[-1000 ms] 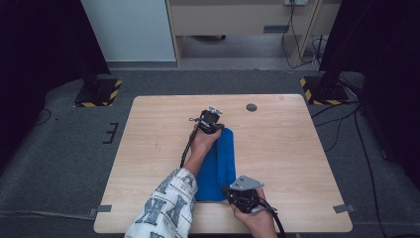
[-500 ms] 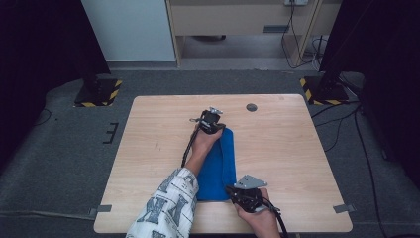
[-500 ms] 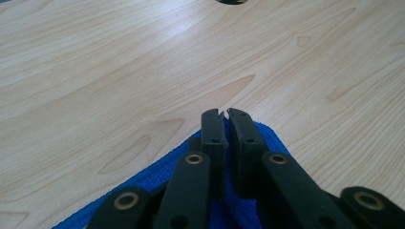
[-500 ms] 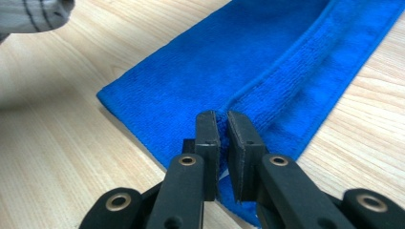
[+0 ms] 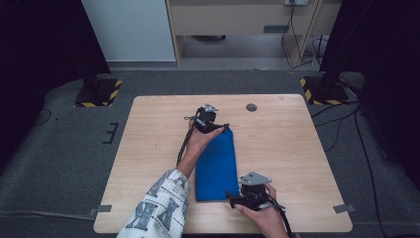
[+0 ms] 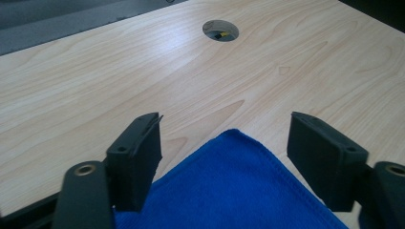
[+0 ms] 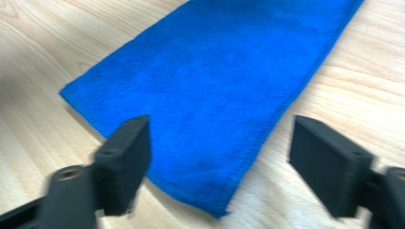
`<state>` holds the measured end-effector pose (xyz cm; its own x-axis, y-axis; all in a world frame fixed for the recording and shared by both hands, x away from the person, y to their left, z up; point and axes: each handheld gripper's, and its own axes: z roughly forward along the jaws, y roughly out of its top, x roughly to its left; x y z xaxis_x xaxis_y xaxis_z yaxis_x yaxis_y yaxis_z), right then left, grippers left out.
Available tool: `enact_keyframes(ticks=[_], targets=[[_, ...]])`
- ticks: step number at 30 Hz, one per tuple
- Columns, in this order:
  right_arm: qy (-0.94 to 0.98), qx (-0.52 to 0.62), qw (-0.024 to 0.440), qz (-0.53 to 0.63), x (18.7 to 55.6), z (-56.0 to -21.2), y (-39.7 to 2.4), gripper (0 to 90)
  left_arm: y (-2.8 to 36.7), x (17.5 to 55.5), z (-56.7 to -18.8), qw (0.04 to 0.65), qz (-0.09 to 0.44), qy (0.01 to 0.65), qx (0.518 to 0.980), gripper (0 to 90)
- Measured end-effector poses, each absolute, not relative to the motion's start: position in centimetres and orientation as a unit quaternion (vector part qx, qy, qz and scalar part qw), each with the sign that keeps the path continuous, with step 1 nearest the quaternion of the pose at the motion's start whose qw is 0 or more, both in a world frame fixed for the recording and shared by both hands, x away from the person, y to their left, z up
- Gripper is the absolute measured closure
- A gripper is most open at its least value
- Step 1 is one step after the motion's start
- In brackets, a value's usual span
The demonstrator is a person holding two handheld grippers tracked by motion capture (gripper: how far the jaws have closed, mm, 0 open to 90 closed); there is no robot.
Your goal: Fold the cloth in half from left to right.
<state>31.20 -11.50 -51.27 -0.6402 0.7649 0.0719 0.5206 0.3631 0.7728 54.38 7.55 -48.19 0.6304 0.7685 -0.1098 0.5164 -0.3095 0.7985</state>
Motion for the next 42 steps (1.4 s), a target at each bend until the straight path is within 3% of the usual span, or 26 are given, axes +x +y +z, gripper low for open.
enact_keyframes(ticks=[6,13,26,42], targets=[[0.811,0.398,0.148,0.403,32.9,-51.2,-12.1,8.1,9.6,53.2,-47.9,0.423,0.153,0.413,0.792,18.0],[0.816,0.380,0.140,0.412,35.3,-51.2,-12.3,8.0,11.6,51.7,-47.9,0.413,0.166,0.424,0.789,9.1],[0.819,0.390,0.118,0.404,40.2,-50.7,-12.3,8.5,14.0,49.1,-48.6,0.389,0.162,0.423,0.802,4.2],[0.808,0.404,0.123,0.410,46.6,-47.3,-11.8,14.6,13.6,48.9,-49.2,0.381,0.158,0.405,0.816,6.2]])
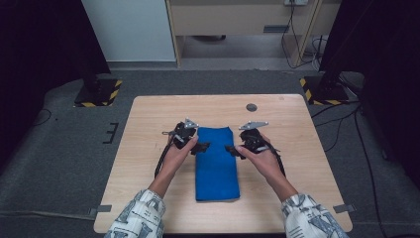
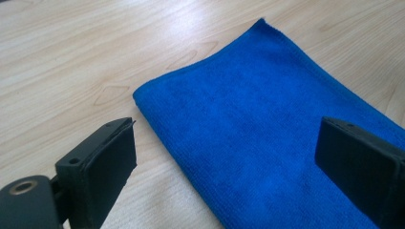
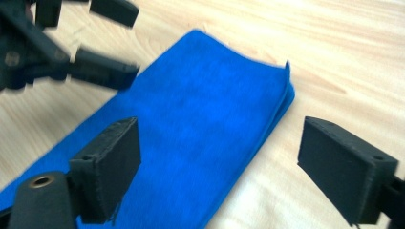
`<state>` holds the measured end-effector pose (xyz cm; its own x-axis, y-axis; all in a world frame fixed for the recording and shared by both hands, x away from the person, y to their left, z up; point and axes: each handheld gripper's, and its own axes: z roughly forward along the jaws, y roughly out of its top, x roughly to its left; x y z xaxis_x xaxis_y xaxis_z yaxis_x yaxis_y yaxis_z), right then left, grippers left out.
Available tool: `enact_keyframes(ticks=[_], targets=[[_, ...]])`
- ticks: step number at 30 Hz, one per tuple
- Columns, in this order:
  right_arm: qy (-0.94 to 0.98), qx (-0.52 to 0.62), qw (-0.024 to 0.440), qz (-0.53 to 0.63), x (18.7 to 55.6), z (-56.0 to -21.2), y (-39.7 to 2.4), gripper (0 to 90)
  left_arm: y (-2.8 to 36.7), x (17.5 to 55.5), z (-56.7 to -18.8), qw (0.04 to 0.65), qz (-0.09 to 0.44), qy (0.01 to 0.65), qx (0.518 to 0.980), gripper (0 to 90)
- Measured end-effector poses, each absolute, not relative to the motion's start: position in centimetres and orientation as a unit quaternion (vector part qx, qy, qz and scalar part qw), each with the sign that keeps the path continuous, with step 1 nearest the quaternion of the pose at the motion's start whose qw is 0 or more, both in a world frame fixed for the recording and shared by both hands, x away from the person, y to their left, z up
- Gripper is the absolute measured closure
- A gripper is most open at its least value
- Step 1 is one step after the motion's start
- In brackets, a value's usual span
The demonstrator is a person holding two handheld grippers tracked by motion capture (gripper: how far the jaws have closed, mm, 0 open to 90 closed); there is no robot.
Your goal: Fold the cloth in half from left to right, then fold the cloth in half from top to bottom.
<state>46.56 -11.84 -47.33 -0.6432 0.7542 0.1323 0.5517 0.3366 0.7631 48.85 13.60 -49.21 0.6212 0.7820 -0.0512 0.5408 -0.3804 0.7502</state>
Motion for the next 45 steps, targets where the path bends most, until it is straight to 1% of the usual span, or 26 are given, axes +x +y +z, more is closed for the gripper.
enact_keyframes(ticks=[5,10,17,26,32,35,39,42,45], targets=[[0.802,0.412,0.127,0.413,48.5,-46.9,-11.5,14.1,13.5,48.8,-49.2,0.376,0.151,0.403,0.821,6.2],[0.804,0.416,0.129,0.406,50.0,-46.9,-10.9,15.9,14.0,49.1,-49.3,0.373,0.152,0.410,0.818,6.2],[0.806,0.415,0.130,0.401,50.9,-47.0,-10.9,20.0,14.7,49.6,-49.6,0.378,0.144,0.432,0.806,6.9],[0.805,0.421,0.134,0.395,51.6,-47.3,-11.4,20.0,14.5,49.8,-49.1,0.384,0.147,0.431,0.803,7.4],[0.814,0.416,0.134,0.384,52.1,-47.5,-11.0,27.0,14.7,50.4,-48.9,0.388,0.146,0.445,0.794,8.4],[0.815,0.414,0.134,0.382,52.6,-47.8,-10.7,27.9,14.6,50.8,-49.0,0.386,0.145,0.446,0.795,10.1],[0.814,0.418,0.133,0.381,53.1,-48.3,-10.5,31.4,14.5,51.3,-49.2,0.378,0.146,0.449,0.796,10.9],[0.818,0.416,0.131,0.375,53.4,-48.7,-10.4,35.2,14.6,51.7,-49.3,0.377,0.150,0.453,0.794,15.0],[0.818,0.420,0.130,0.372,53.8,-49.0,-10.4,39.0,14.6,52.1,-49.6,0.372,0.146,0.455,0.796,16.4]])
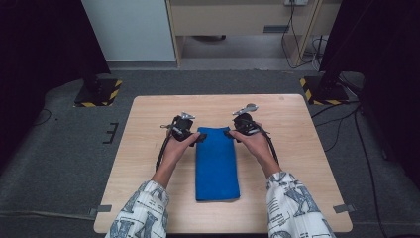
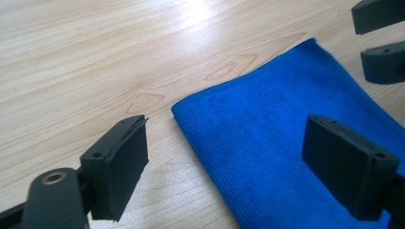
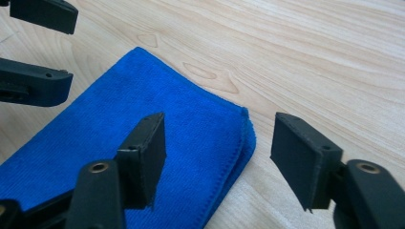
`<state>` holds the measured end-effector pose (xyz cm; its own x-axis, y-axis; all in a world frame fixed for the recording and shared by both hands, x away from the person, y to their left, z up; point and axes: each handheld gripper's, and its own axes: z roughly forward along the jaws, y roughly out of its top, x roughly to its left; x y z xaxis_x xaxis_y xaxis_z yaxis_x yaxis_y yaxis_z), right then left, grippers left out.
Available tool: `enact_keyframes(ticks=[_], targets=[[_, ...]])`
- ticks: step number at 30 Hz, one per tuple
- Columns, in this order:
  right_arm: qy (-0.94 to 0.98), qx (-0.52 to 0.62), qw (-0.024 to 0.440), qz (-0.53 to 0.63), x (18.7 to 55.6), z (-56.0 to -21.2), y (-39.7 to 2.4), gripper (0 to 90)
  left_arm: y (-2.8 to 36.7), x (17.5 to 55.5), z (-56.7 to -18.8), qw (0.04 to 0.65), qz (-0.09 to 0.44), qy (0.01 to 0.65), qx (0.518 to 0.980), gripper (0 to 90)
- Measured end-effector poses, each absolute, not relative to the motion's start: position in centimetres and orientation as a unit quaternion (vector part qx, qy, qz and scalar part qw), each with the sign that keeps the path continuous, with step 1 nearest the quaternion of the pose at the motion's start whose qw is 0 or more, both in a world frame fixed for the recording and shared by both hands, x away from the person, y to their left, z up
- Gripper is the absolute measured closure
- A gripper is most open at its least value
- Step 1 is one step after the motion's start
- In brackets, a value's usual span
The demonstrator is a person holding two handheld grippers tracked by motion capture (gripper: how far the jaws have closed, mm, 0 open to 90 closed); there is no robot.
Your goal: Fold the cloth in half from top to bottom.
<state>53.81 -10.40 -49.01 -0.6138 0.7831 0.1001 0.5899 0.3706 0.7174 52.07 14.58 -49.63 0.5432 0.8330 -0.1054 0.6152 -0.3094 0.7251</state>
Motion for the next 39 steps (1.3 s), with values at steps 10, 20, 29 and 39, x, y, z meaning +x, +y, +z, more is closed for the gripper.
enact_keyframes(ticks=[10,20,29,39], targets=[[0.813,0.432,0.153,0.359,54.0,-49.4,-10.1,47.1,14.2,52.7,-50.5,0.361,0.158,0.472,0.789,22.6],[0.808,0.462,0.136,0.339,55.4,-51.4,-9.1,44.1,14.0,53.6,-51.8,0.352,0.157,0.483,0.786,28.0],[0.806,0.473,0.136,0.330,56.1,-52.5,-8.8,42.8,14.5,54.1,-52.5,0.354,0.160,0.493,0.779,31.8],[0.817,0.451,0.134,0.333,55.7,-52.5,-8.3,69.6,13.6,53.9,-52.8,0.349,0.157,0.467,0.797,51.0]])
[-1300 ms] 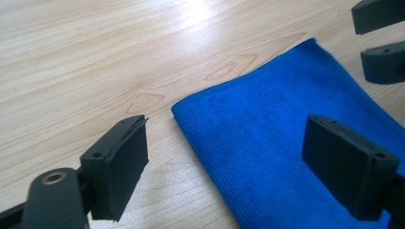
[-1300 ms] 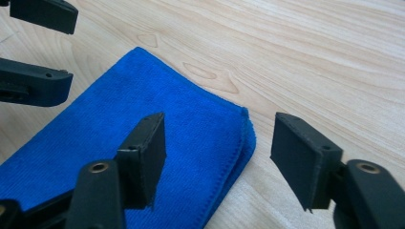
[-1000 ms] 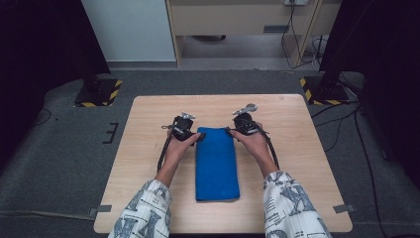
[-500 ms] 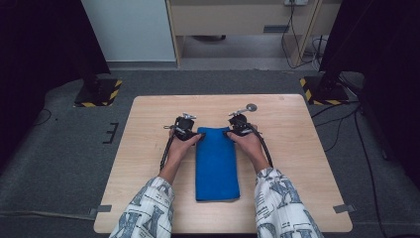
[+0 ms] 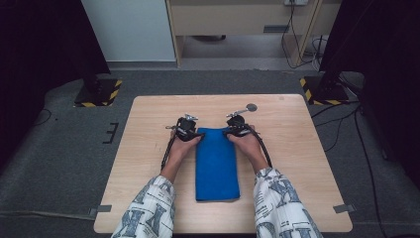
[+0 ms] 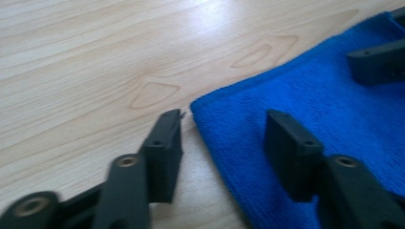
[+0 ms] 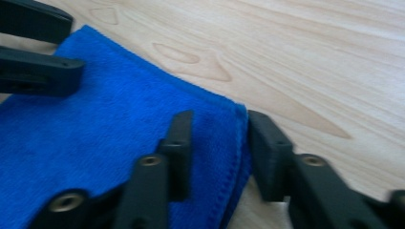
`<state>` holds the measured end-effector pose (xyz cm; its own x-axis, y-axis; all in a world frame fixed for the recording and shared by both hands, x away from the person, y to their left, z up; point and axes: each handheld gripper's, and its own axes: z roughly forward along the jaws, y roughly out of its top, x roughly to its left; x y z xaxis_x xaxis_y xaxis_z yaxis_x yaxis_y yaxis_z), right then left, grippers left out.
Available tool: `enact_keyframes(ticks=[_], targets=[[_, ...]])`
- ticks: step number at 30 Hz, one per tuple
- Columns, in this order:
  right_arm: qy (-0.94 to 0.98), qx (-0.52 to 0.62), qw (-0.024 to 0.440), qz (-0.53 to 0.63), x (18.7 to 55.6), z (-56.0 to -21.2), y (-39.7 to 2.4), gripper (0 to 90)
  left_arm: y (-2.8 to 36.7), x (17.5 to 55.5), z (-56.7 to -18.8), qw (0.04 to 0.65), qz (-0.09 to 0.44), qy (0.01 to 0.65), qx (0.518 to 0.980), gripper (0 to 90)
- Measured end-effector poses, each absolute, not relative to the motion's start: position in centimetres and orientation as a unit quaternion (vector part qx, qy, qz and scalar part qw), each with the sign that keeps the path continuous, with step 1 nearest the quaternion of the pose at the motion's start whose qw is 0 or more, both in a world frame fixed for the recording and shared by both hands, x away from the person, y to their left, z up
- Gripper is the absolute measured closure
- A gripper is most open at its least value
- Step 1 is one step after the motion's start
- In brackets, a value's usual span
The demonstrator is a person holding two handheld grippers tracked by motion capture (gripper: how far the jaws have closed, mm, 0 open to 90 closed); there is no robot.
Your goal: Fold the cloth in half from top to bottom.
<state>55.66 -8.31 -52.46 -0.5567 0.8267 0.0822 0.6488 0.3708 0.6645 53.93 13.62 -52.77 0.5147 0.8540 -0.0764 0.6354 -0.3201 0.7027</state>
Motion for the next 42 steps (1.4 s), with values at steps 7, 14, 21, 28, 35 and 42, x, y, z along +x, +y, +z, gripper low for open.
enact_keyframes(ticks=[7,14,21,28,35,42], targets=[[0.823,0.439,0.132,0.337,55.0,-52.5,-7.9,85.1,12.8,53.4,-52.6,0.343,0.146,0.456,0.808,77.6],[0.817,0.435,0.132,0.354,54.4,-51.9,-8.4,85.8,12.5,53.0,-51.9,0.349,0.144,0.450,0.809,85.1],[0.810,0.428,0.144,0.375,53.5,-50.3,-8.9,85.9,12.2,52.2,-50.1,0.360,0.161,0.443,0.805,85.6],[0.809,0.410,0.154,0.391,52.3,-48.1,-8.7,85.9,12.4,51.2,-48.1,0.372,0.173,0.440,0.799,85.9],[0.809,0.400,0.165,0.398,51.6,-47.0,-8.6,86.0,12.6,50.3,-46.6,0.382,0.187,0.432,0.795,86.0],[0.806,0.400,0.164,0.404,51.2,-46.1,-8.8,86.0,12.8,50.0,-45.9,0.391,0.187,0.434,0.790,86.2]])
